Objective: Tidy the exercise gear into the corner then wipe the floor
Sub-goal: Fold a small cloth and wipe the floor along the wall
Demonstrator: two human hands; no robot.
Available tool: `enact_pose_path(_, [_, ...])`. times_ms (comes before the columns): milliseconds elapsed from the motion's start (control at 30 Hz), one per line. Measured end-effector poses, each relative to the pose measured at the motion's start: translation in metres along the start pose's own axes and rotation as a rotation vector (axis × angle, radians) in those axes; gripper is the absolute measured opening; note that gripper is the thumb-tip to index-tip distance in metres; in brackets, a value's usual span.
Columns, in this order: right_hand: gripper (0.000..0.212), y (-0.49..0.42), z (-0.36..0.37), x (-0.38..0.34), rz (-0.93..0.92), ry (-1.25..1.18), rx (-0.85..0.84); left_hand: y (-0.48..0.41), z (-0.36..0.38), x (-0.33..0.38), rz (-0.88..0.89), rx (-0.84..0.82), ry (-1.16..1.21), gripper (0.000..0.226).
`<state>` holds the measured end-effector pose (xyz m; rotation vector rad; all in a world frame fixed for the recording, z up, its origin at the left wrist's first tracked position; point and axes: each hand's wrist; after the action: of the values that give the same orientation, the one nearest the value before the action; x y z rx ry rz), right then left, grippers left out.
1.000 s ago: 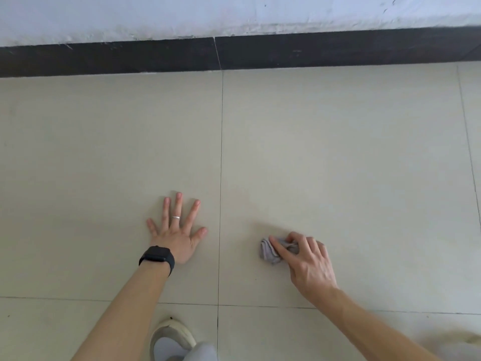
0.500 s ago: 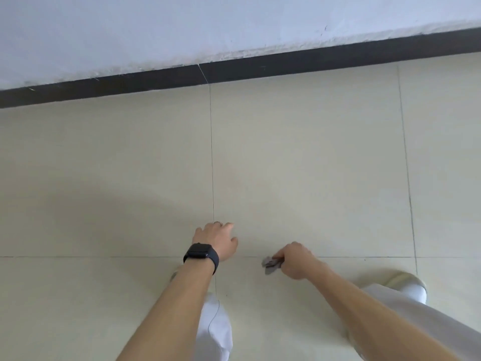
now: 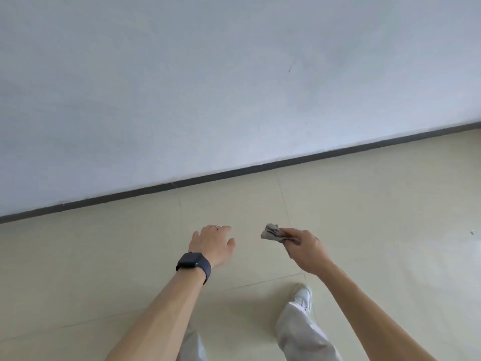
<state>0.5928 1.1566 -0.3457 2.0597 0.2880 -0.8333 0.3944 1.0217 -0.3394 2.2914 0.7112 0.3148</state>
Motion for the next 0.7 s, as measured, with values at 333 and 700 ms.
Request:
enact_pose_path(333, [0.033,0.236,-0.195,-0.105,-0.176,-0.08,0.641,0.137,-0.238,0.112,0.43,0.483,-0.165,0.049])
enact_pose_path(700, [0.035,0.494,-0.266,-0.002,-0.116,-0.191,1.312,0.307,-0.299,0.356,1.042,0.763,-0.335,0.047])
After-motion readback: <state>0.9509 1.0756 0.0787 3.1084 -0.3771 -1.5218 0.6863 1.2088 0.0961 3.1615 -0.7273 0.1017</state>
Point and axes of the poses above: each hand's wrist, its own y-axis away from the middle knuckle, its own z-axis out of the palm, x = y × z, and after that the axes turned 10 degrees about -y, right-handed
